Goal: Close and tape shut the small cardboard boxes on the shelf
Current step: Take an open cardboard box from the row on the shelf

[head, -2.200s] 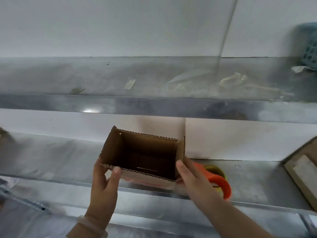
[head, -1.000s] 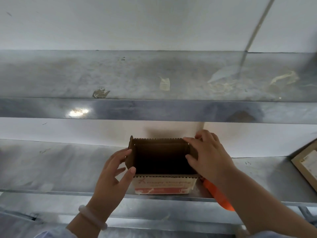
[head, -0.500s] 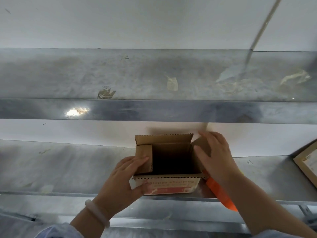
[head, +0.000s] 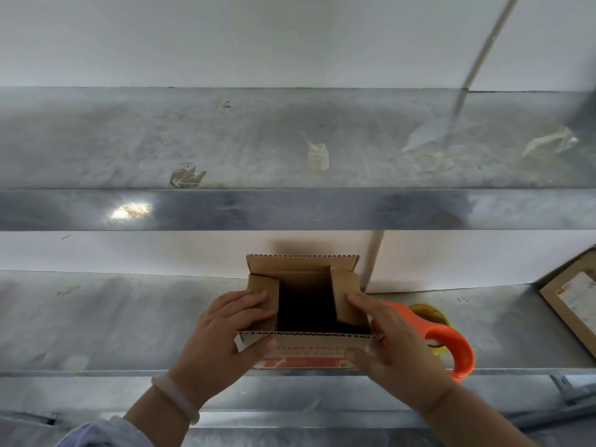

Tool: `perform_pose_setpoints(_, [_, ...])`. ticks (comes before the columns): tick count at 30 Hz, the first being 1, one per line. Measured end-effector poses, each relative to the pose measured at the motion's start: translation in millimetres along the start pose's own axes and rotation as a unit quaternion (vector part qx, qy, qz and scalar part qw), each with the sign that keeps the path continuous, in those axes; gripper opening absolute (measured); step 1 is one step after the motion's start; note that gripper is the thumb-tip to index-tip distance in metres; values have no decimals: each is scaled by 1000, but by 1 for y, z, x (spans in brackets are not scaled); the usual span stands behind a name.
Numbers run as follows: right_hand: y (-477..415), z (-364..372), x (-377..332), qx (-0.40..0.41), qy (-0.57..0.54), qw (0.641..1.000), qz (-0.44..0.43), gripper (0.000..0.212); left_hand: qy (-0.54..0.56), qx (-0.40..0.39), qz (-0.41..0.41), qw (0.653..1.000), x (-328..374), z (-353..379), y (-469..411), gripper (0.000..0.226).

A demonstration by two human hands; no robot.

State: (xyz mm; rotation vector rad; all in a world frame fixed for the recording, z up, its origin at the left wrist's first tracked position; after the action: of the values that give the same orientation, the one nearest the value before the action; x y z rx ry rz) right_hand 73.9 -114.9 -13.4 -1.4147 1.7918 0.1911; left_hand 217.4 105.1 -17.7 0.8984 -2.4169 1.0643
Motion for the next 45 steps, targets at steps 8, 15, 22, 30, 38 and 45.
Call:
perform_pose_setpoints(8, [-18, 5, 2, -14, 34, 999, 40, 19, 43, -37, -104, 993, -5, 1, -13, 58])
perform_pose_setpoints(15, [-34, 6, 16, 22, -27, 990, 139, 89, 82, 36, -172, 981, -15, 3, -19, 80])
perform_pose_setpoints(22, [-43, 1, 5, -31, 96, 994, 36, 86, 49, -17, -115, 992, -18, 5, -27, 77])
perform_pose_setpoints(30, [-27, 14, 0, -72, 193, 978, -14, 61, -52, -43, -42, 997, -17, 7, -15, 67])
perform_pose_setpoints(38, [-16, 21, -2, -132, 256, 958, 1, 77, -143, -38, -16, 989, -15, 7, -23, 59])
perform_pose_setpoints(45, [-22, 25, -1, -89, 239, 967, 16, 87, -115, -21, 3, 993, -6, 5, -37, 51])
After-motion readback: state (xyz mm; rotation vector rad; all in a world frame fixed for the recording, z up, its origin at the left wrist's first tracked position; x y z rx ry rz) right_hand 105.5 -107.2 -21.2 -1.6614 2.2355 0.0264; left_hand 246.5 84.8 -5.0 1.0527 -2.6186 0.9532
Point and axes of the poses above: each hand's wrist, its own y-axis away from the middle knuckle, its own z-axis out of the palm, x = y × z, the point moved 8 cm from there along -y, towards the middle knuckle, and after that the axes turned 13 degrees about x, right-handed, at the moved point
